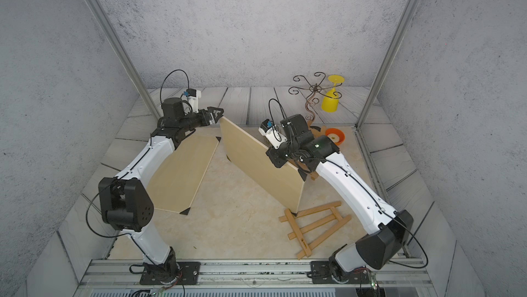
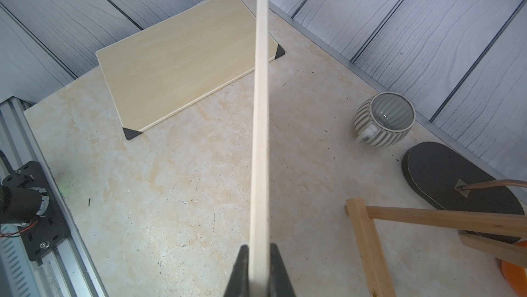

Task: Assemble the easel
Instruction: Pick up the drawing board from the center of the board.

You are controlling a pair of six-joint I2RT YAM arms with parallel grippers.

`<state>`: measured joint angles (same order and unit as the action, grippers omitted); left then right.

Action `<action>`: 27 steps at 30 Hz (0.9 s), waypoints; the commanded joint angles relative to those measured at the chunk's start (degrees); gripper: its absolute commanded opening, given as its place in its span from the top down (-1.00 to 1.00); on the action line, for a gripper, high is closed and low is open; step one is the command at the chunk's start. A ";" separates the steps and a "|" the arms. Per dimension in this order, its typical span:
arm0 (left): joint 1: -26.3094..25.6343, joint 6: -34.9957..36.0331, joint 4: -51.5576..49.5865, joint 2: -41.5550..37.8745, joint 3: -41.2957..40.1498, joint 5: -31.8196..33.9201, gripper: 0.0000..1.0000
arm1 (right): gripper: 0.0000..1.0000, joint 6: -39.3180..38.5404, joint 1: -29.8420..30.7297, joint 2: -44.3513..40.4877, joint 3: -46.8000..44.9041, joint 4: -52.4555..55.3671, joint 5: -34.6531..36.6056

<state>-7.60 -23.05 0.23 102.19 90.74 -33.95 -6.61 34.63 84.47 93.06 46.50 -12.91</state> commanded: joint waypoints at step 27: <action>-1.55 1.36 1.44 -0.29 -3.10 -4.20 -0.37 | 0.17 1.47 -0.16 2.66 2.80 -1.40 -4.72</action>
<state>-8.78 -22.76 1.23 103.33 89.30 -37.85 -6.13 34.41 87.53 96.03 44.03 -14.76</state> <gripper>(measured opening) 0.679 0.411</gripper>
